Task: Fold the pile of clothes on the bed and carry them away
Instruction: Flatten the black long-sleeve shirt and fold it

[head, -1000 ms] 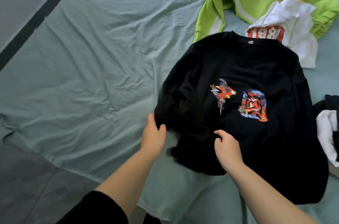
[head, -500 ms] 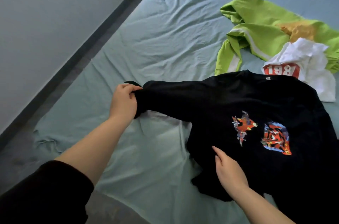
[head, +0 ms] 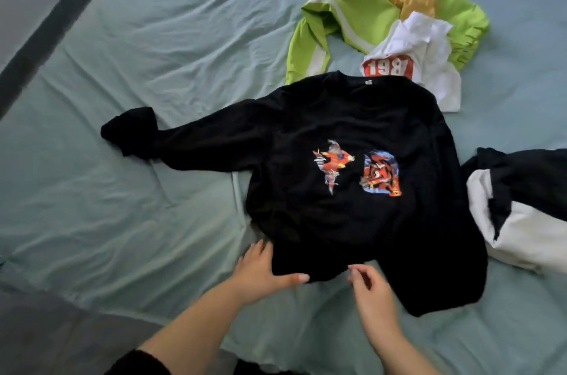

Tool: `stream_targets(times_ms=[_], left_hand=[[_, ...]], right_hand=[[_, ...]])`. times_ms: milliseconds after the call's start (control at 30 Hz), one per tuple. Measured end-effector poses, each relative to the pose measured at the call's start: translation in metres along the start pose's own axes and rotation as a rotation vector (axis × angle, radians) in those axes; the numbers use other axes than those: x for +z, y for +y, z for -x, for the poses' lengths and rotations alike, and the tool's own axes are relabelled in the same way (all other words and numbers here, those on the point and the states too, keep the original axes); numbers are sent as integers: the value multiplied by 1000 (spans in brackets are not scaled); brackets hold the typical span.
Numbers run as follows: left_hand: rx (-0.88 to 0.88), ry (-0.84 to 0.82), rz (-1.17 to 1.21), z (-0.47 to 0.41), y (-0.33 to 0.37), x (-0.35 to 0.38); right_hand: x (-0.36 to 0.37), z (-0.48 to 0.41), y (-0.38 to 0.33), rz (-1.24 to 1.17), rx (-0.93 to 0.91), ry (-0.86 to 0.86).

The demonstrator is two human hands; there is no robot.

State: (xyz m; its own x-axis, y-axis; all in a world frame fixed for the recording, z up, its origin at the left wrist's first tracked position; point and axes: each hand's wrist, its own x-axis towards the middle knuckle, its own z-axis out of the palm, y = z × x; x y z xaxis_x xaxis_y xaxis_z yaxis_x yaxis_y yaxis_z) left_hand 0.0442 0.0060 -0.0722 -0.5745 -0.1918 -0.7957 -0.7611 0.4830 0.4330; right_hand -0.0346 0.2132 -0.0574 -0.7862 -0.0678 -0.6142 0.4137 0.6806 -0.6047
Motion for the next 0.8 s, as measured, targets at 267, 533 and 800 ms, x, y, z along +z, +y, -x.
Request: stream_targets(times_ms=[267, 533, 800], left_hand=[[-10, 530, 139, -24, 43, 49], [-91, 382, 1034, 17, 45, 10], [-453, -50, 1202, 52, 29, 3]], right_hand=[[-5, -49, 25, -516, 541, -125], [-1, -66, 10, -1066, 628, -150], [-7, -84, -16, -1379, 595, -230]])
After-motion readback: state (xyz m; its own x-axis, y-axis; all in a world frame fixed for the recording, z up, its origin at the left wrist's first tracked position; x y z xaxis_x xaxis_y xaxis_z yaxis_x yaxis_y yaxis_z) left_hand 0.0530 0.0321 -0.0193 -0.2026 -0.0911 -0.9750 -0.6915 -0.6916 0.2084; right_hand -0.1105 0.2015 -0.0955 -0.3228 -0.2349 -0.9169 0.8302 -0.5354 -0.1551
